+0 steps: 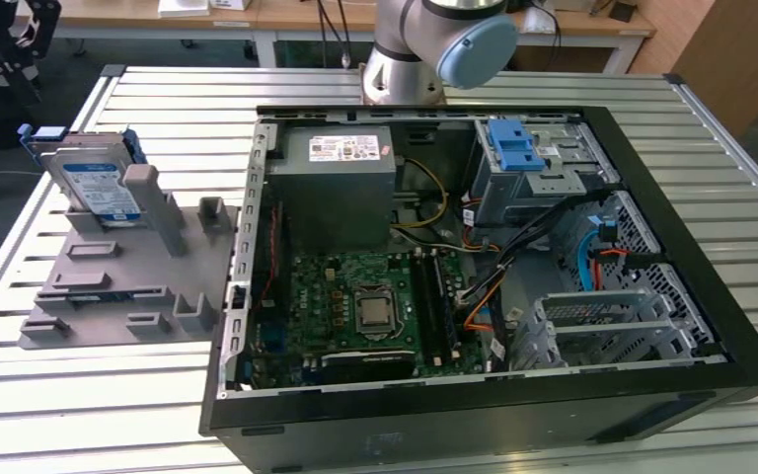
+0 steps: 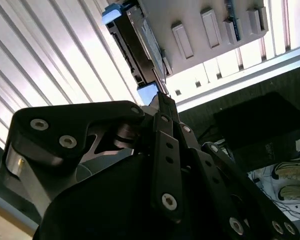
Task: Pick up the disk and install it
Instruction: 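Pick up the disk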
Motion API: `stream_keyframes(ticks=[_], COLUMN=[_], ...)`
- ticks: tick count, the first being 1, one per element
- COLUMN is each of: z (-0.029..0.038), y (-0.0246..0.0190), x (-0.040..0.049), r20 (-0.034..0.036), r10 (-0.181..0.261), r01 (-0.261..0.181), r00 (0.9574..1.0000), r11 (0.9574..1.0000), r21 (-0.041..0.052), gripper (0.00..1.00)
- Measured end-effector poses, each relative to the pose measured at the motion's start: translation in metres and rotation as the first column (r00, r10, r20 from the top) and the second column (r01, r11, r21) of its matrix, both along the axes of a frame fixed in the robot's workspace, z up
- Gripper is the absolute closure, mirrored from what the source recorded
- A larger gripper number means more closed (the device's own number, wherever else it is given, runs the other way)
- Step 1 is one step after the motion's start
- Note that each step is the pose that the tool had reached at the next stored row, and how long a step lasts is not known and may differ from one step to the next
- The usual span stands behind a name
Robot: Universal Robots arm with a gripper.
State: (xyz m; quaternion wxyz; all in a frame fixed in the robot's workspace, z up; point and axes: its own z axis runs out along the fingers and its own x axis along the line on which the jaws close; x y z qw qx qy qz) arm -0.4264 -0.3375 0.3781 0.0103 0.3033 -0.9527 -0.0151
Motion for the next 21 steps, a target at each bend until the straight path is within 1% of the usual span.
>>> stream_keyframes(ticks=[3, 7, 10, 12, 15, 18, 20, 21], z=[0.0000, 0.0000, 0.0000, 0.0000, 0.0001, -0.0001, 0.0000, 0.0000], y=[0.0000, 0.0000, 0.0000, 0.0000, 0.0000, 0.0000, 0.0000, 0.0000], x=[0.0000, -0.0001, -0.0001, -0.0001, -0.0003, -0.0007, -0.0009, -0.0010], r20=[-0.0001, 0.0000, 0.0000, -0.0001, -0.0003, 0.0000, -0.0002, -0.0001], r10=[0.031, 0.074, 0.107, 0.131, 0.174, 0.213, 0.238, 0.252], r01=[-0.031, -0.074, -0.107, -0.131, -0.174, -0.213, -0.238, -0.252], r00=[0.9995, 0.9972, 0.9942, 0.9914, 0.9847, 0.9772, 0.9712, 0.9676], r11=[0.9995, 0.9972, 0.9942, 0.9914, 0.9847, 0.9772, 0.9712, 0.9676], r21=[-0.0001, -0.0001, -0.0001, -0.0001, -0.0003, -0.0004, -0.0004, -0.0005], gripper=[0.89, 0.89, 0.89, 0.89, 0.89, 0.89, 0.89, 0.89])
